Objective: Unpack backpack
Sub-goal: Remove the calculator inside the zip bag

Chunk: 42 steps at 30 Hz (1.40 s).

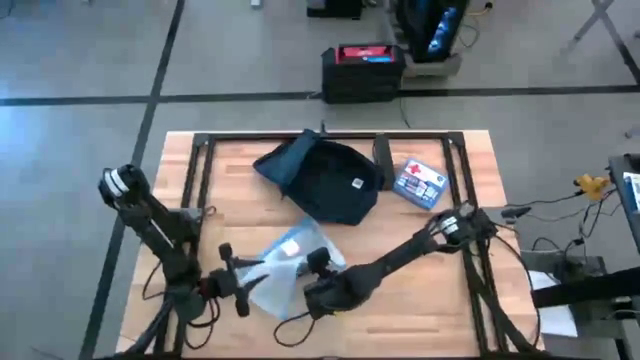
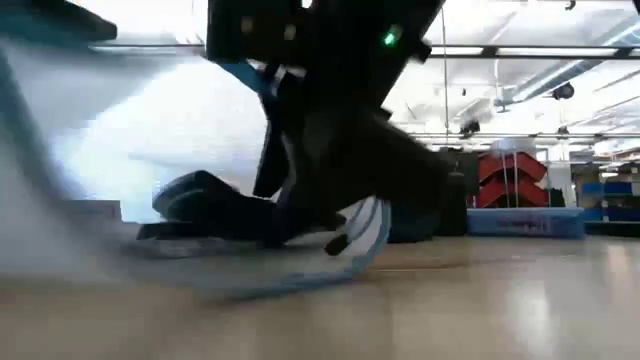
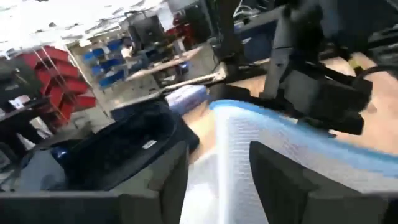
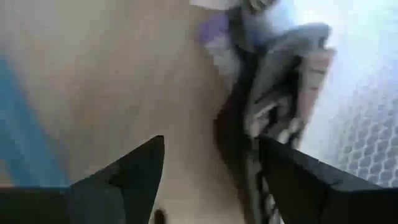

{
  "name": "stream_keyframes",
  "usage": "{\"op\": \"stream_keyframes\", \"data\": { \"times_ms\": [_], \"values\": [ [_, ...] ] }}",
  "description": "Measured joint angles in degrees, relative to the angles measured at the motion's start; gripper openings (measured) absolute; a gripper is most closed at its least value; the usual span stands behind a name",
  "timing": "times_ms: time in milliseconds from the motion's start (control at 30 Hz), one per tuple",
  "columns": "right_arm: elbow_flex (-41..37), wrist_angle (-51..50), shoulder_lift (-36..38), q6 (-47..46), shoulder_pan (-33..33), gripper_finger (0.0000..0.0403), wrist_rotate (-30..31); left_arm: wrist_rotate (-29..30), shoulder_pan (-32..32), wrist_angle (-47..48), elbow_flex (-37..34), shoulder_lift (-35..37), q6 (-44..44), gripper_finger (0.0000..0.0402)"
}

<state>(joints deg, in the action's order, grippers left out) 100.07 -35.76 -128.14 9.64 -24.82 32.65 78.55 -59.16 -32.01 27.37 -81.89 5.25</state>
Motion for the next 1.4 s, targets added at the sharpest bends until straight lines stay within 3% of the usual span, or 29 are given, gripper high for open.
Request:
{"op": "stream_keyframes", "data": {
  "times_ms": [200, 400, 633, 833, 967, 1400],
  "values": [
    [0.0, 0.5, 0.3, 0.0, 0.4, 0.0241, 0.0, 3.7, 1.7, -0.2, -0.2, 1.6, 5.2, 0.0113],
    [0.0, 0.5, 0.4, -0.2, 0.5, 0.0231, 0.0, 2.9, 6.7, 1.3, -2.3, 2.2, 12.2, 0.0083],
    [0.0, 0.5, 0.4, -1.0, 0.5, 0.0233, 0.0, -13.4, 20.3, 7.6, -8.4, 3.6, 26.5, 0.0064],
    [0.0, 0.1, 0.6, -1.5, 0.5, 0.0246, 0.2, -23.2, 29.0, 14.7, -11.1, 3.5, 36.9, 0.0063],
    [0.0, 0.1, 0.6, -1.5, 0.6, 0.0251, 0.6, -27.2, 30.9, 17.2, -12.4, 3.5, 39.5, 0.0063],
    [0.1, 0.6, 1.0, 3.5, 1.6, 0.0235, 6.3, -32.3, 30.9, 17.4, -13.4, 3.2, 39.1, 0.0063]
  ]
}}
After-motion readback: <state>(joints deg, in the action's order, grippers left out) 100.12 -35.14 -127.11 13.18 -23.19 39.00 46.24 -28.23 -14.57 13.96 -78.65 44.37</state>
